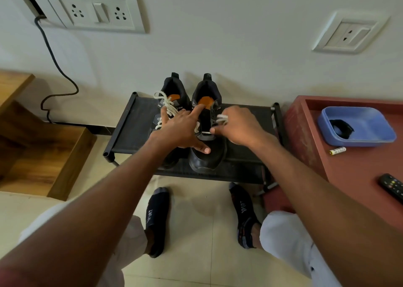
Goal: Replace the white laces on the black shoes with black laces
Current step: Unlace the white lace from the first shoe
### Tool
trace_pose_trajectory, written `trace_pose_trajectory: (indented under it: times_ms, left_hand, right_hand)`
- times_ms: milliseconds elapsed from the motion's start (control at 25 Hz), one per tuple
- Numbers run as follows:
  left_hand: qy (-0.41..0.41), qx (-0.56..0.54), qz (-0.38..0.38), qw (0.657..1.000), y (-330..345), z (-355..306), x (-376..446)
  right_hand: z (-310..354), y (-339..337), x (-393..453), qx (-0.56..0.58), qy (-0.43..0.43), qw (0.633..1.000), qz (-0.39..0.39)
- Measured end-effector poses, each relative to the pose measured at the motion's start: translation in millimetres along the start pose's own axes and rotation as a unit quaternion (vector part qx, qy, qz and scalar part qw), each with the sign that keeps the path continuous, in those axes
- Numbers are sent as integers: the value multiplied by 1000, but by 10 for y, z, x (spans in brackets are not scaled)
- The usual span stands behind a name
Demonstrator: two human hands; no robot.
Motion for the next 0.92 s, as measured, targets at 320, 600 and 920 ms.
trace_pose_trajectory:
  times_ms: [320, 600, 920]
  left_hand:
    - [2, -9, -33, 999, -66, 2, -53]
    - [-10, -14, -24, 1000, -42, 81, -67]
    - [15, 8, -5, 1000, -59, 15, -68]
  right_hand:
    - [-68, 174, 103, -32, 7, 999, 15]
    - [-142, -221, 37, 341, 46, 936, -76]
    - [-453, -1293, -188, 514, -3, 837, -185]
Point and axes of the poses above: each hand's wrist, its own x-axis towards the middle knuckle, its own y-axis out of the palm, z = x × y, the point moved 9 cm from there along x, towards the middle knuckle, and after that the axes turned 7 degrees about x, right-handed, at the moved point
